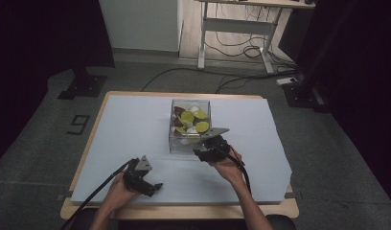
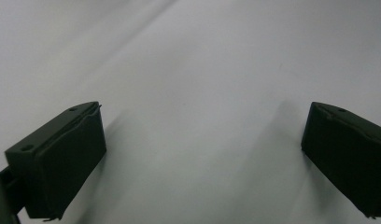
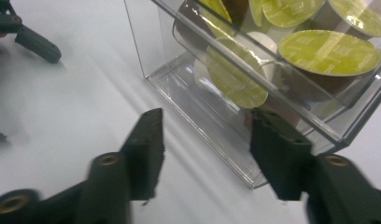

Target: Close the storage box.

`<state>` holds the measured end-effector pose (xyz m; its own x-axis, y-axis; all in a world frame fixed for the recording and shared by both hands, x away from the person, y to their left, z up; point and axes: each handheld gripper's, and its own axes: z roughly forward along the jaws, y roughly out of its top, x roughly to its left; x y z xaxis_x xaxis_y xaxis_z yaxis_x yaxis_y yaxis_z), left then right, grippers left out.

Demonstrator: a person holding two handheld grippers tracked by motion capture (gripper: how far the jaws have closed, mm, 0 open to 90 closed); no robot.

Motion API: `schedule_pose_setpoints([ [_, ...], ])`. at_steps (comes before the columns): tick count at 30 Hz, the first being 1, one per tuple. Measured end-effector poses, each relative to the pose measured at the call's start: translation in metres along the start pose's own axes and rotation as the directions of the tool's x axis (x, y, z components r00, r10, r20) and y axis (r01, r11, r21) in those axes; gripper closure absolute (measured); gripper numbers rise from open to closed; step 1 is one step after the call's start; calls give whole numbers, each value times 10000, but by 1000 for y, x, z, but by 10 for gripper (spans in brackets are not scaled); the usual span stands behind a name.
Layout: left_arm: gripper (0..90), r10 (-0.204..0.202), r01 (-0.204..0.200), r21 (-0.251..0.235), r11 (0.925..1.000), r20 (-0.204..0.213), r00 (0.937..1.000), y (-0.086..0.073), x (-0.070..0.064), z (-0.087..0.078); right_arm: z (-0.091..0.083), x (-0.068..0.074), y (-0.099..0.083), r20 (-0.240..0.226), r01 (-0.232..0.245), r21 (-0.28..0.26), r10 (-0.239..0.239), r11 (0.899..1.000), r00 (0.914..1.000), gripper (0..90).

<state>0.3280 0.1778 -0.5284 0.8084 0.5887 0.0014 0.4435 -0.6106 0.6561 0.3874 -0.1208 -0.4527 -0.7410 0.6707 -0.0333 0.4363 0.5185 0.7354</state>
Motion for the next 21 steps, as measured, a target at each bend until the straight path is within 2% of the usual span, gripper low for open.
schedule_pose_setpoints([
  [6,0,-6,6,-8,10000,-7,10000,0,0,0,-4,-1,-5,-100,223,24,-223,9997,9997,318],
  [8,0,-6,6,-9,10000,-9,10000,0,0,0,-6,-2,-6,37,210,7,-210,9998,9998,311],
  [21,0,-5,5,-3,10000,-2,10000,0,0,0,-24,-10,-15,191,169,-225,-165,9996,9997,261],
])
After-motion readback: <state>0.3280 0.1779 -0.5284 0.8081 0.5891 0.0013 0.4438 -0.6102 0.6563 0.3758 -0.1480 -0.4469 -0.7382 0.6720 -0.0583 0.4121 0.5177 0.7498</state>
